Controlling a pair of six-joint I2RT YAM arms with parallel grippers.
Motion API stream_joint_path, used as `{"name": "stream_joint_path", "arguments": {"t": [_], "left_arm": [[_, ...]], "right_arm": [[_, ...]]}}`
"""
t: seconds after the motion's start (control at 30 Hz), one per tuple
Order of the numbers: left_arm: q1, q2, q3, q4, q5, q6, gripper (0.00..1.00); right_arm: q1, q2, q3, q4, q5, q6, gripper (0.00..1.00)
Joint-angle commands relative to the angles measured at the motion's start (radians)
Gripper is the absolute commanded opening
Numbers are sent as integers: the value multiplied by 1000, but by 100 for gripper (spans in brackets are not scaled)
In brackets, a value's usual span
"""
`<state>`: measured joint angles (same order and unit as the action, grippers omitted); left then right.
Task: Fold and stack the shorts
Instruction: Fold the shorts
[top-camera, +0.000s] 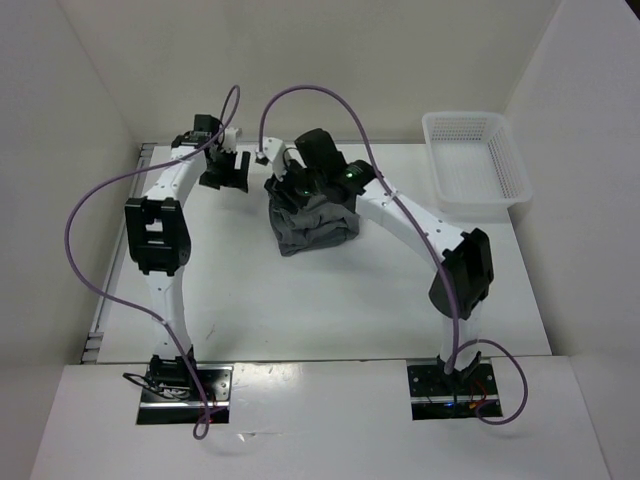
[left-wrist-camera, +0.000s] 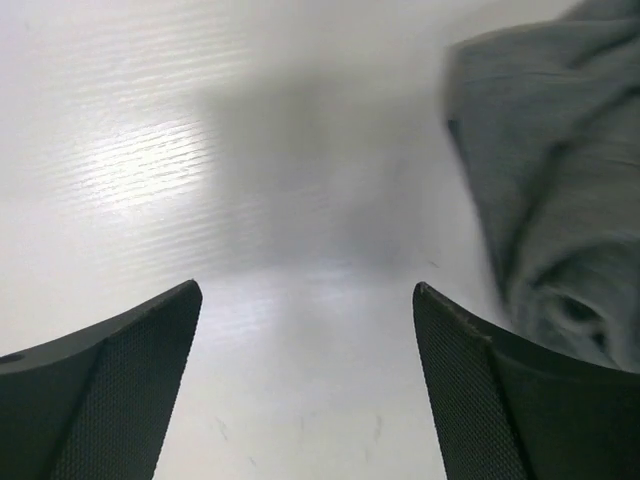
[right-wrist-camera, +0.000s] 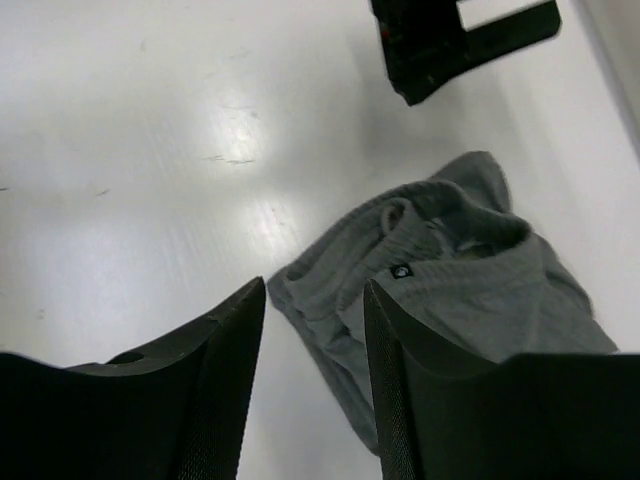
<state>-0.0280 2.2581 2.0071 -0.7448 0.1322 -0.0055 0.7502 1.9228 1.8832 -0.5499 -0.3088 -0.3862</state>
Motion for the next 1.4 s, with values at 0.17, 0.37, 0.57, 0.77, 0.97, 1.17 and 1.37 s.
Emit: {"name": "stream_joint_path", "arguments": {"t": [0.17,0.37,0.57,0.77,0.97,1.17,1.37], "left_arm": [[-176,-241,-53,-57,198,6,78],[-199,-135,4,-93,87,6,80],[-199,-28,67,-84,52,6,84],[-199,47,99,-74,52,6,84],[-199,103,130,-56,52,6,70],[-190,113,130,-56,84,6,33],[-181,123,130,-56,93,6,20]], "right_arm": [[-166,-99,-301,179,143,-114,48],[-131,-53,-338,237,74,-217,48],[-95,1,-338,249,20,-279,57],[-66,56,-348,306,43,-263,60],[-46,123,-328,352,91,-273,61],[-25,157,-317,367,145,-267,61],[-25,176,-328,459,260,-240,23]]}}
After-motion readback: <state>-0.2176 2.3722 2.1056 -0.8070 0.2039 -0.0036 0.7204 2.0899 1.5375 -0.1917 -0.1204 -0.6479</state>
